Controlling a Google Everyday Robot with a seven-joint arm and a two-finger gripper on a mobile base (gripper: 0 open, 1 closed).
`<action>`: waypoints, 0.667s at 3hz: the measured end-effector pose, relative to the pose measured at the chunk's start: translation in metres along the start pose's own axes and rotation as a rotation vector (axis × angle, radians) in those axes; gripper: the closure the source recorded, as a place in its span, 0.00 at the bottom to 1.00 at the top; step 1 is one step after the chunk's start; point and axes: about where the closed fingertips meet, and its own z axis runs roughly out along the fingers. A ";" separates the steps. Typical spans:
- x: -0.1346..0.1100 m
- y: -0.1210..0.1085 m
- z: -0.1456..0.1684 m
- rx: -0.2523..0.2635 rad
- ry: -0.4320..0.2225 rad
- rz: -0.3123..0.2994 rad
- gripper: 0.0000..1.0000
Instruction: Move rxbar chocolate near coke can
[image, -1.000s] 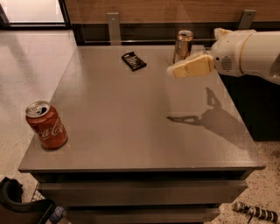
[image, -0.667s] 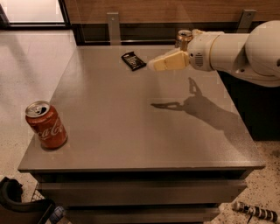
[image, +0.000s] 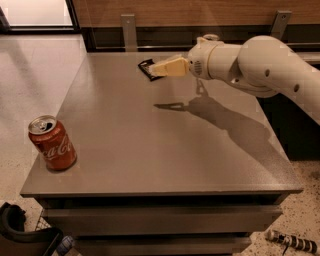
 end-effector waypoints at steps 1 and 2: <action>0.011 0.006 0.050 -0.022 -0.001 0.022 0.00; 0.027 0.010 0.105 -0.055 -0.010 0.063 0.00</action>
Offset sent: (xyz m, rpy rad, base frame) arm 0.0922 0.0929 -0.0692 0.0812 0.0631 0.0540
